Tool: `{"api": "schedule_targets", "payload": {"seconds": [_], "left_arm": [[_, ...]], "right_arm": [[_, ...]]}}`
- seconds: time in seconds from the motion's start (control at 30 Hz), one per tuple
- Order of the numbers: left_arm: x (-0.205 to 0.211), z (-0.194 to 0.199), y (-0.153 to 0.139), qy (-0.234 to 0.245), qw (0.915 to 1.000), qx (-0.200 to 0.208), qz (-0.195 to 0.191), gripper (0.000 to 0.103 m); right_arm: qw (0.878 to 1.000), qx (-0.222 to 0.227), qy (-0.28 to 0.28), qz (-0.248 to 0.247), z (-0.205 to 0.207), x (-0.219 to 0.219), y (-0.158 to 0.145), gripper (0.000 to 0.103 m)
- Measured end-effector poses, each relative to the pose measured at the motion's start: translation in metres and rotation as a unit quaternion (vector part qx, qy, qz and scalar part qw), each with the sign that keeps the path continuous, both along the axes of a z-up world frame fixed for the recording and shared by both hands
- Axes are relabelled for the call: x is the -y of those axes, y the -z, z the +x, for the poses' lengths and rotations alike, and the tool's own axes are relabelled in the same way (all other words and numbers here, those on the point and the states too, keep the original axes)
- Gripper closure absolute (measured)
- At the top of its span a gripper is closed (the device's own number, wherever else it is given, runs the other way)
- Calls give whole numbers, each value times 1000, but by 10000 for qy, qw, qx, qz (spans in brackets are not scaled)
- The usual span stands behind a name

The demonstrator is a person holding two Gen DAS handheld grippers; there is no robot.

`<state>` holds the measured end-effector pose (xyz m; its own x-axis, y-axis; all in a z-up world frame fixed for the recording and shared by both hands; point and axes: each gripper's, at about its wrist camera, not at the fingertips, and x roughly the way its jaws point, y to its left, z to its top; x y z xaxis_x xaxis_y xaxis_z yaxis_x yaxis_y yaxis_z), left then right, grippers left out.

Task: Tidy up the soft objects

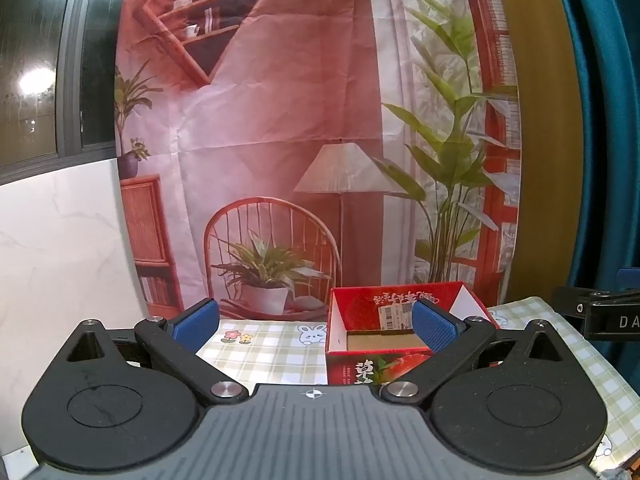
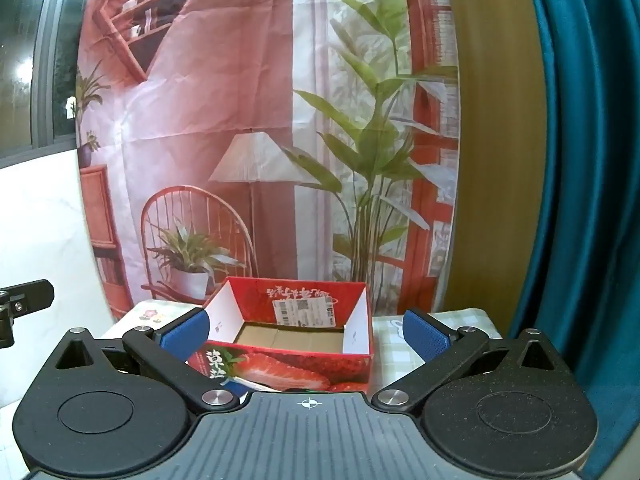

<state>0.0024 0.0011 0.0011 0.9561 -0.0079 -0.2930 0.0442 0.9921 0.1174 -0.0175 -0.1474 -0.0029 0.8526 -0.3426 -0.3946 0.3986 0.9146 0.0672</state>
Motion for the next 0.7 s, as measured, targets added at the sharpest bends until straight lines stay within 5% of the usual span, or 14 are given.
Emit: {"api": "schedule_targets", "payload": {"seconds": [0.7], "left_arm": [[1,1,0,45,10000,-9,-39,0]], "right_arm": [[10000,22,-3,33,-2,1,-1,0]]}}
